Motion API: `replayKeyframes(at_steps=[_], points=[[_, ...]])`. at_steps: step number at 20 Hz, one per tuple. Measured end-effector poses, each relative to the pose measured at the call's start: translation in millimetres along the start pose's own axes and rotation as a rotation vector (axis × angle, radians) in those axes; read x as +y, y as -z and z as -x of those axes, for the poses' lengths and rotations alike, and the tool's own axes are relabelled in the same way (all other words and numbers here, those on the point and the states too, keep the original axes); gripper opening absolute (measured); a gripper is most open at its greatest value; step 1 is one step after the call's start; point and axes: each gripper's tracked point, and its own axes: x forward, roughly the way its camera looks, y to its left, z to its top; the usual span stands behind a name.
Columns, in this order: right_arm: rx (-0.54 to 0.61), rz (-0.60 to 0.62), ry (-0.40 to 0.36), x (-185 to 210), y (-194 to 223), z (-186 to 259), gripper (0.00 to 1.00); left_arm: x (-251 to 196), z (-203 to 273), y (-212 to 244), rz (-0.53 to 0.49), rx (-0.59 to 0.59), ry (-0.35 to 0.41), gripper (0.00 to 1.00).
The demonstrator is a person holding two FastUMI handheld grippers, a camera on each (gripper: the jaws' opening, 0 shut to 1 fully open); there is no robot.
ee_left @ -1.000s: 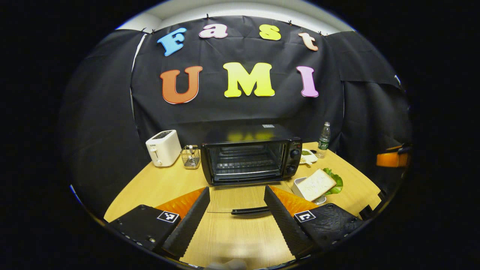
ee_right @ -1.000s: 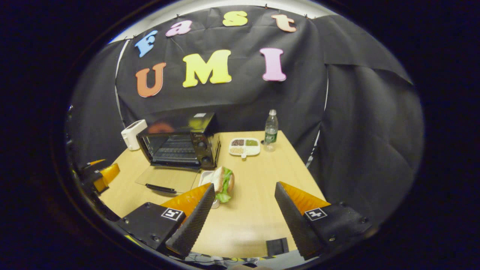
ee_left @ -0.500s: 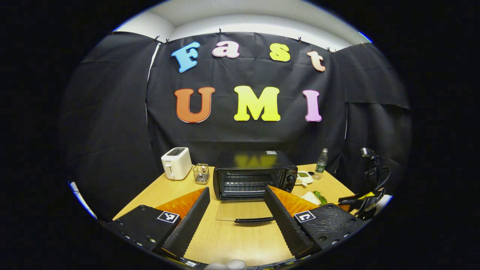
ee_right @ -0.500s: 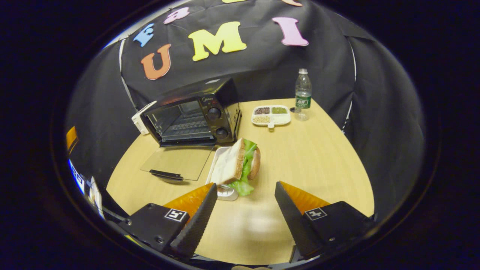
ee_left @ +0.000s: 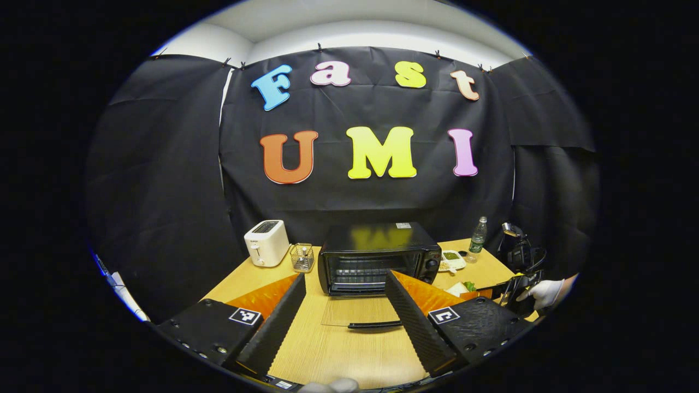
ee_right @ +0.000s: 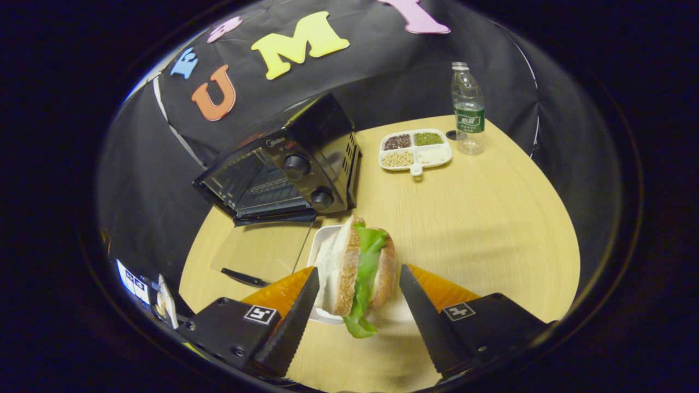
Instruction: Open the electric oven with the left hand, put the food in, and close the electric oven.
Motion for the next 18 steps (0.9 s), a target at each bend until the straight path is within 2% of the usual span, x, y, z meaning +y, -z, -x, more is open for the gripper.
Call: replayKeyframes(at_steps=[1,2,3,4,5,6,7,8,9,10,11,12,13,18], points=[[0.017,-0.007,-0.012,1,-1,-5,0.82,-1,-2,0,-0.001,0.007,-0.006,0.96],[0.029,-0.01,-0.02,2,-2,-8,0.9,-1,-5,1,-0.003,0.013,-0.013,0.95],[0.044,-0.009,-0.034,3,-2,-9,0.88,-1,-7,1,-0.004,0.021,-0.02,0.95],[0.051,-0.011,-0.043,4,-2,-10,0.67,-3,-10,0,-0.001,0.024,-0.02,0.96],[0.053,-0.014,-0.054,6,-3,-12,0.77,-4,-11,-1,0.001,0.023,-0.025,0.95],[0.055,-0.018,-0.066,8,-5,-10,0.6,-3,-12,-2,0.004,0.024,-0.027,0.95],[0.048,-0.019,-0.068,9,-7,-9,0.56,-4,-13,-2,0.006,0.028,-0.028,0.95],[0.048,-0.016,-0.075,12,-6,-9,0.44,-4,-15,-1,0.007,0.03,-0.029,0.96],[0.049,-0.008,-0.078,15,-7,-7,0.48,-5,-16,0,0.008,0.033,-0.028,0.96],[0.046,0.005,-0.08,18,-9,-6,0.43,-5,-17,1,0.008,0.035,-0.027,0.96],[0.04,0.016,-0.082,24,-10,-3,0.33,-5,-17,2,0.011,0.037,-0.024,0.96],[0.035,0.028,-0.079,26,-12,-1,0.31,-3,-16,0,0.008,0.034,-0.026,0.96],[0.03,0.037,-0.078,29,-14,2,0.4,-1,-15,-2,0.004,0.027,-0.025,0.96],[-0.032,0.056,-0.06,44,-24,26,0.4,4,-7,-8,-0.003,0.002,-0.023,0.96]])
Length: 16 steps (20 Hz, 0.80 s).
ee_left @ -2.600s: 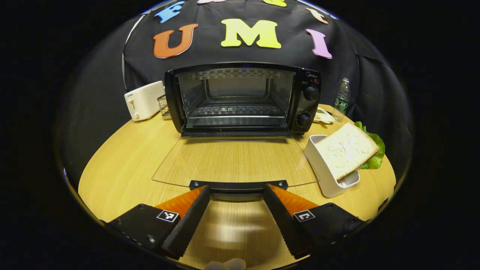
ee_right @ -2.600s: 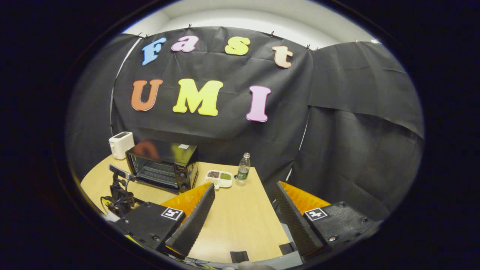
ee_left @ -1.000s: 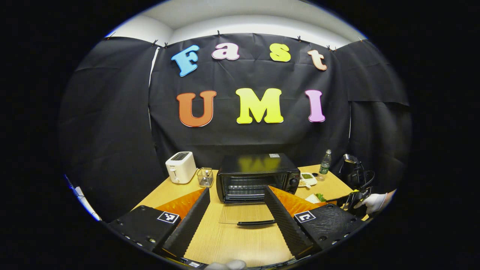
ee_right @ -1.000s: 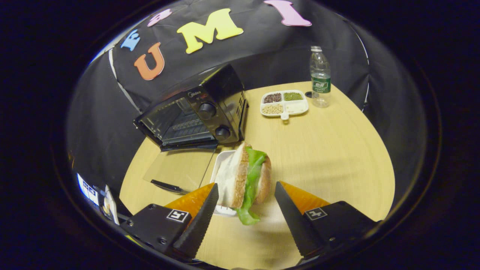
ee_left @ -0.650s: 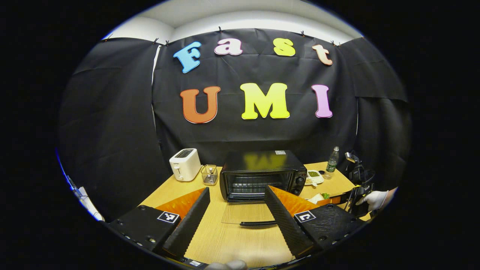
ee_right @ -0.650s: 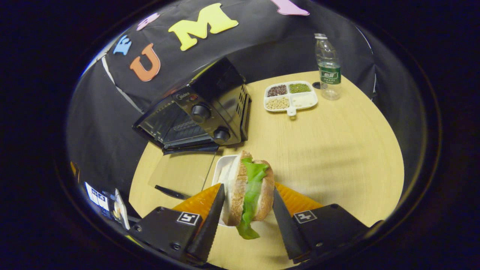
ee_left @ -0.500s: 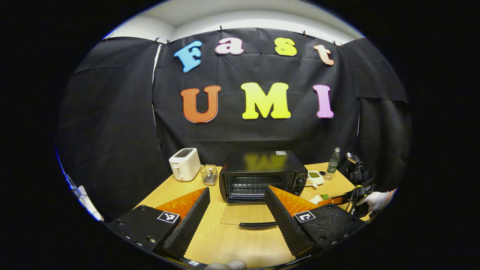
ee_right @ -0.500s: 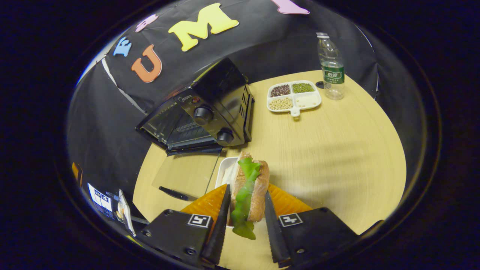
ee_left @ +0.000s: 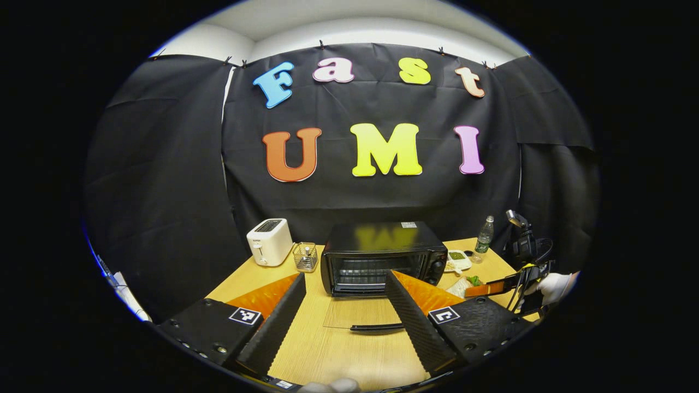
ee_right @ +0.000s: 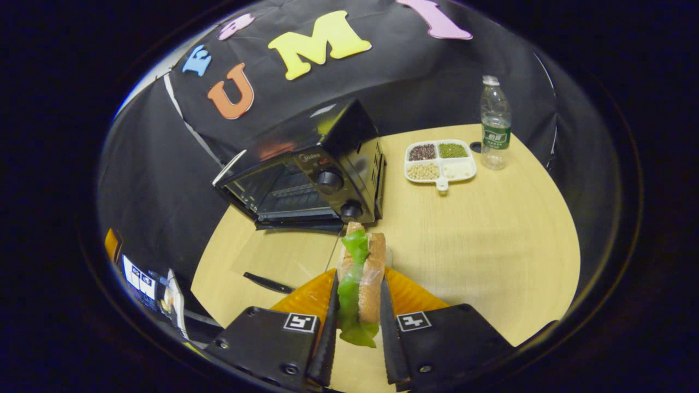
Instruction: Open the electric oven with the left hand, put the food in, and close the electric oven.
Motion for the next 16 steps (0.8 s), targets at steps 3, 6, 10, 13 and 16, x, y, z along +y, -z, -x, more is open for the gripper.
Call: replayKeyframes(at_steps=[3,6,10,13,16], points=[[-0.055,-0.042,-0.003,15,-10,13,0.4,5,5,2,0.001,0.001,-0.002,0.95],[-0.111,-0.092,-0.048,45,-15,21,0.4,7,12,5,-0.003,0.009,0.012,0.95],[-0.203,-0.253,-0.114,86,-17,20,0.4,10,20,10,-0.038,0.015,0.033,0.95],[-0.245,-0.372,-0.153,107,-12,8,0.4,11,27,14,-0.05,0.019,0.054,0.95],[-0.295,-0.514,-0.195,126,-9,-7,0.4,10,33,18,-0.041,0.024,0.073,0.95]])
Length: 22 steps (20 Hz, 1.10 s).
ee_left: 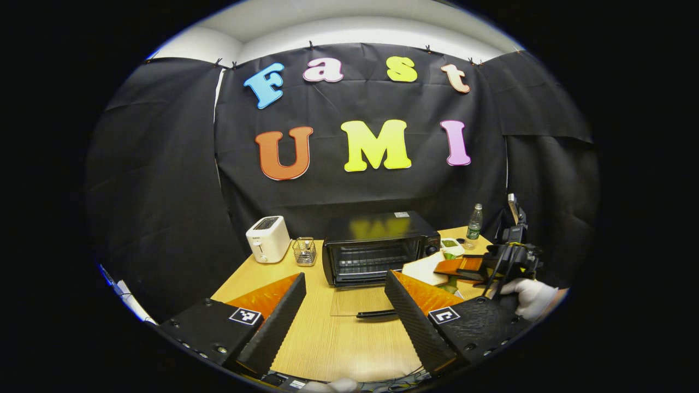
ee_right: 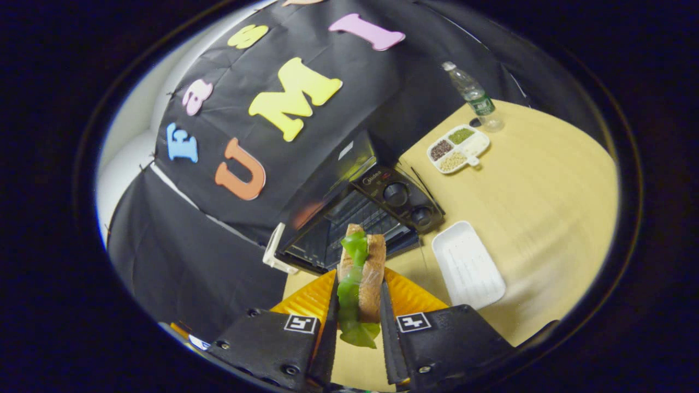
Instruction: Open the electric oven with the left hand, put the food in, and close the electric oven.
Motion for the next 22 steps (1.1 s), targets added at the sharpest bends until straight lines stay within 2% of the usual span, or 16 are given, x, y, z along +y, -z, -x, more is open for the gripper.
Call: replayKeyframes(at_steps=[3,6,8,14,18,22], points=[[-0.016,-0.099,-0.043,13,22,-17,0.39,2,5,7,-0.007,0.01,0.008,0.95],[-0.054,-0.146,-0.038,19,38,-35,0.39,5,9,15,-0.013,0.024,0.012,0.95],[-0.04,-0.184,-0.013,18,51,-52,0.39,8,11,19,-0.016,0.03,0.013,0.95],[-0.15,-0.237,0.0,29,43,-99,0.39,16,13,31,-0.025,0.059,0.013,0.96],[-0.218,-0.322,0.003,35,38,-138,0.39,22,10,35,-0.036,0.069,0.007,0.96],[-0.249,-0.357,0.043,30,35,-177,0.39,31,3,40,-0.039,0.084,-0.007,0.96]])
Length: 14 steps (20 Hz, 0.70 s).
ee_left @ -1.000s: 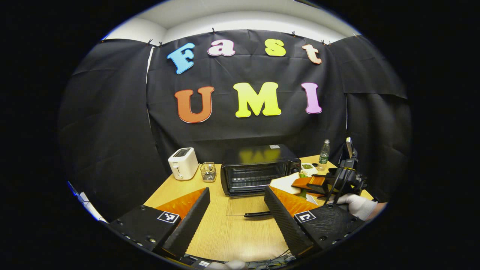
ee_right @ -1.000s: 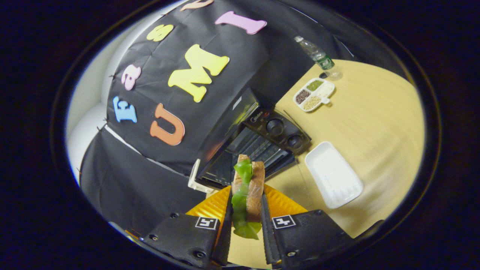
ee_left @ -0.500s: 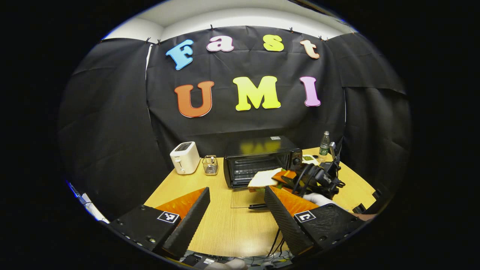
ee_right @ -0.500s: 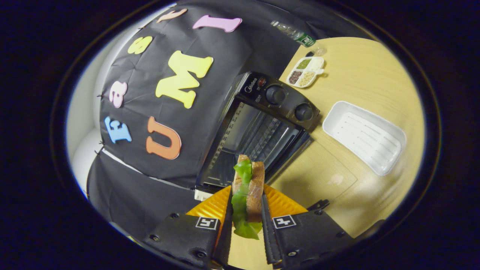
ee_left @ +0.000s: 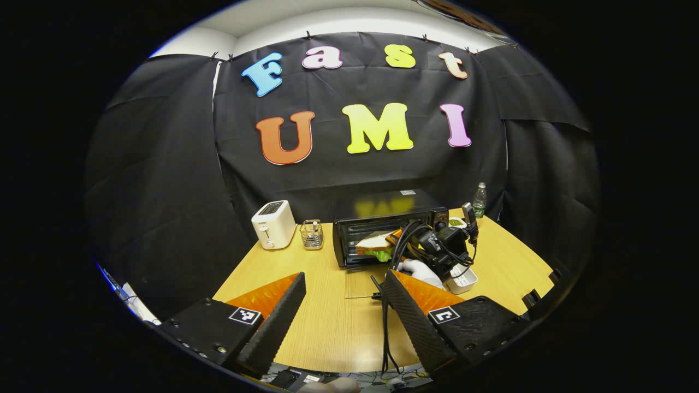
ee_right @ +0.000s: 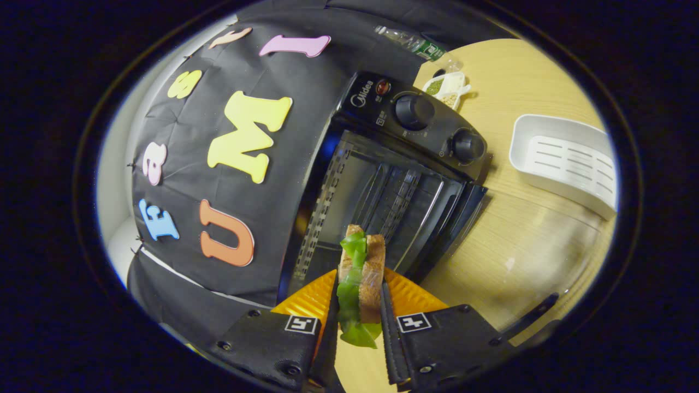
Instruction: Open the electric oven with the left hand, put the food in, and close the electric oven.
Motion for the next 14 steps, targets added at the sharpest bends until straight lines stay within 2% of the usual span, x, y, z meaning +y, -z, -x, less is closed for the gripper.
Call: replayKeyframes(at_steps=[5,6,7,12,13,14], points=[[-0.045,-0.01,0.016,-8,-1,-35,0.39,16,-9,6,0.014,0.021,-0.026,0.96],[-0.048,-0.001,0.018,-8,0,-41,0.29,19,-10,8,0.023,0.022,-0.03,0.96],[-0.054,0.006,0.024,-8,0,-46,0.39,21,-12,9,0.031,0.026,-0.032,0.96],[-0.047,0.109,0.068,-15,-7,-56,0.44,33,-14,12,0.063,0.033,-0.054,0.96],[-0.052,0.152,0.098,-19,-11,-56,0.46,33,-16,12,0.068,0.035,-0.057,0.96],[-0.058,0.181,0.108,-22,-14,-54,0.43,35,-15,11,0.075,0.033,-0.06,0.96]])
